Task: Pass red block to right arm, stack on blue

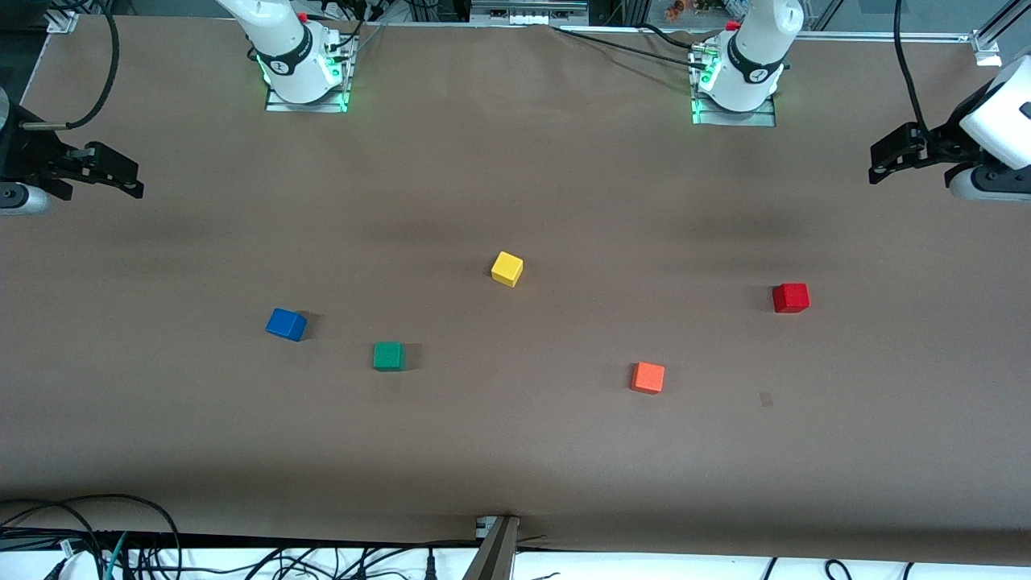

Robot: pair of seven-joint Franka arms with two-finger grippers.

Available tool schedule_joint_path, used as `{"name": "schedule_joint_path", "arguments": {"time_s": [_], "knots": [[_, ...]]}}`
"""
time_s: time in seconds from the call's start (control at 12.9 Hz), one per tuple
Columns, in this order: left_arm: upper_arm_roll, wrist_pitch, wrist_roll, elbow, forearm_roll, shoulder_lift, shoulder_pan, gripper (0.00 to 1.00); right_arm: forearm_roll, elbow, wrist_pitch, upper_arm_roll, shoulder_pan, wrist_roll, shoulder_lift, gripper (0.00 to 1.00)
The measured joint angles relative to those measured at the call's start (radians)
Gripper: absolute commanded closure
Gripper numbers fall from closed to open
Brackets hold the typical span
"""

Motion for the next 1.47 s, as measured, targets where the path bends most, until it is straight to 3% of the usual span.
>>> {"name": "schedule_joint_path", "arguments": {"time_s": [1.24,1.47], "knots": [[0.014,-0.007,0.002,0.05,0.036,0.015,0.012,0.0,0.0,0.0,-0.001,0.0,0.0,0.0,0.0,0.0],[0.015,-0.007,0.072,0.05,0.037,0.032,0.049,0.0,0.0,0.0,-0.001,0.0,0.0,0.0,0.0,0.0]]}}
